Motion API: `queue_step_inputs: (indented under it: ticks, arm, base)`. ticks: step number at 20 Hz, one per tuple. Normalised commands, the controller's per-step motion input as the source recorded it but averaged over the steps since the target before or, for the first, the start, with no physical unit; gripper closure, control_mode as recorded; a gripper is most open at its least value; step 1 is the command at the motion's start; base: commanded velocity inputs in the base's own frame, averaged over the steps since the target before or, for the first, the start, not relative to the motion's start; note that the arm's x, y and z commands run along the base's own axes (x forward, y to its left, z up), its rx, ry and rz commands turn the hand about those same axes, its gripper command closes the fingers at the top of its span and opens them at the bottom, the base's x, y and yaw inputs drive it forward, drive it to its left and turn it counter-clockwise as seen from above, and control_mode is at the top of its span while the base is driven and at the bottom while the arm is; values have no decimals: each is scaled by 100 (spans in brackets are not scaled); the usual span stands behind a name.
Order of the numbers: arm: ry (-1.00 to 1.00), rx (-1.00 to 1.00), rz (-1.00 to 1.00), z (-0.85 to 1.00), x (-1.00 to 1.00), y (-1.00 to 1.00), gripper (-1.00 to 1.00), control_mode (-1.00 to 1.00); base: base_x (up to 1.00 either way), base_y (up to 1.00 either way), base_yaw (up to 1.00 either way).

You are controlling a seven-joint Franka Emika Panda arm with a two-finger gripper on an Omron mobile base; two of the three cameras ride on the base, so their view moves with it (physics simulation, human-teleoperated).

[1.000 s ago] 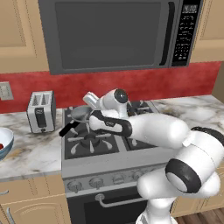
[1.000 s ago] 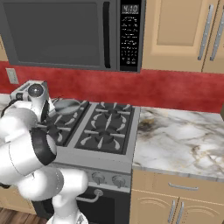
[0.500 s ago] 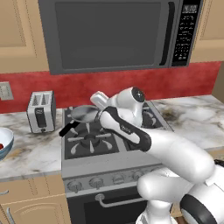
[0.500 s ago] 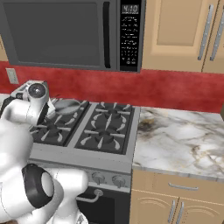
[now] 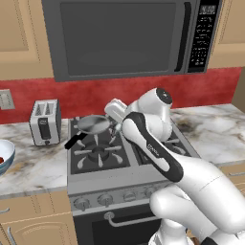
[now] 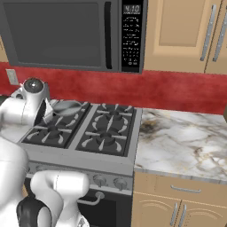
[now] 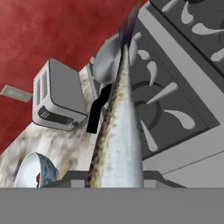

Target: Place the fish on the plate and place the bell pepper on the same plate.

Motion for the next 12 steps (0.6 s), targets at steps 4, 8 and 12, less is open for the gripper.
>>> queue_step_inputs:
  ticks: [4,8,12]
  arm:
    - [9,-12,1,35,-48,-13,100,-100]
    - [3,-22,1,14,-46,-18,100,-100]
    - [3,-19,0,0,-34,-22,100,-100]
  base:
    - [0,0,0]
    - [0,0,0]
    - [0,0,0]
